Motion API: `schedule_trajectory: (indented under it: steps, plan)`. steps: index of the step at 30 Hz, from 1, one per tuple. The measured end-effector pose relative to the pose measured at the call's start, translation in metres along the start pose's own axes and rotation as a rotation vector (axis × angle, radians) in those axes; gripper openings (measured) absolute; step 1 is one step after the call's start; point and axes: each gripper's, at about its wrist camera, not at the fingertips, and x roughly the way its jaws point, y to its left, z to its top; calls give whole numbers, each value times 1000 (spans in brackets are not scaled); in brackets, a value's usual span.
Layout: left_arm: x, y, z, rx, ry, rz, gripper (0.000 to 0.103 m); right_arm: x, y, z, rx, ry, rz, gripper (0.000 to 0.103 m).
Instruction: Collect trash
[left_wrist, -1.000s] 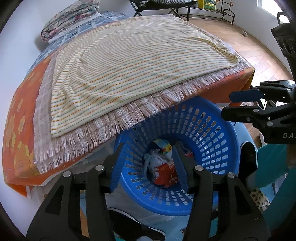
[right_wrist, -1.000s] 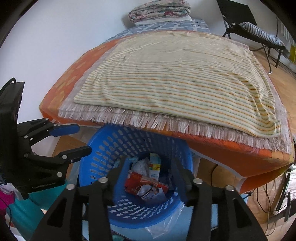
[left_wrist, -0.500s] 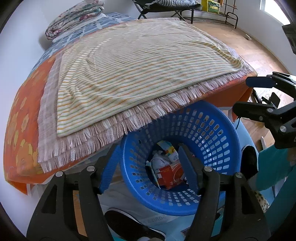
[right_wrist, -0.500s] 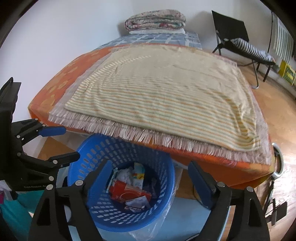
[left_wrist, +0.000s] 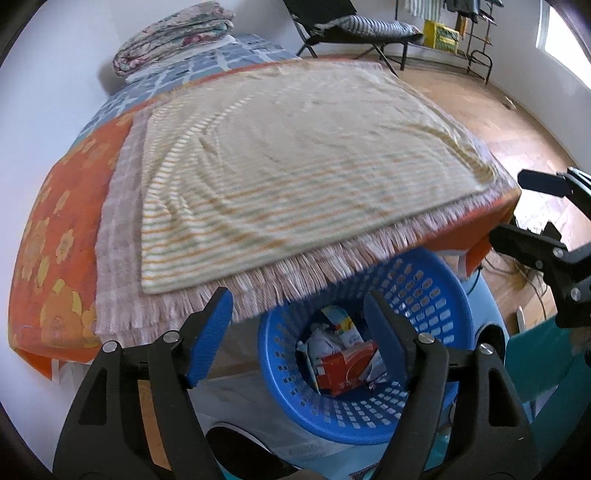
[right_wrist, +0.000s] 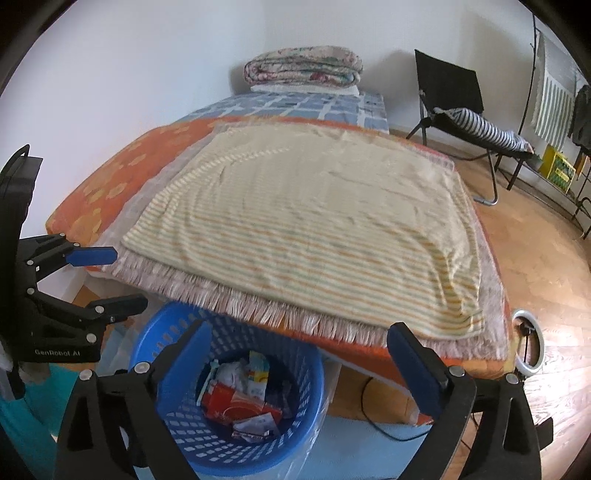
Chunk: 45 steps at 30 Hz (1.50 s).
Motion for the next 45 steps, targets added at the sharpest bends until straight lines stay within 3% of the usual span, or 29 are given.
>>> schedule_trajectory:
  steps: [16, 19, 26, 28, 30, 45]
  plan:
    - [-47, 22, 69, -77, -164, 33, 77, -15, -27, 62, 5, -133, -22, 103]
    - [-54, 26, 76, -93, -200, 31, 86, -12, -33, 73, 7, -145, -25, 103]
    - [-66, 34, 92, -132, -266, 33, 88, -6, -46, 91, 48, -175, -3, 103]
    - [-68, 35, 96, -147, -285, 38, 99, -3, -49, 93, 64, -180, 24, 103]
    - [-69, 36, 97, -156, -299, 46, 100, 0, -50, 95, 66, -182, 35, 103]
    - [-52, 40, 103, -191, -282, 73, 101, 28, -63, 98, 146, -123, 98, 103]
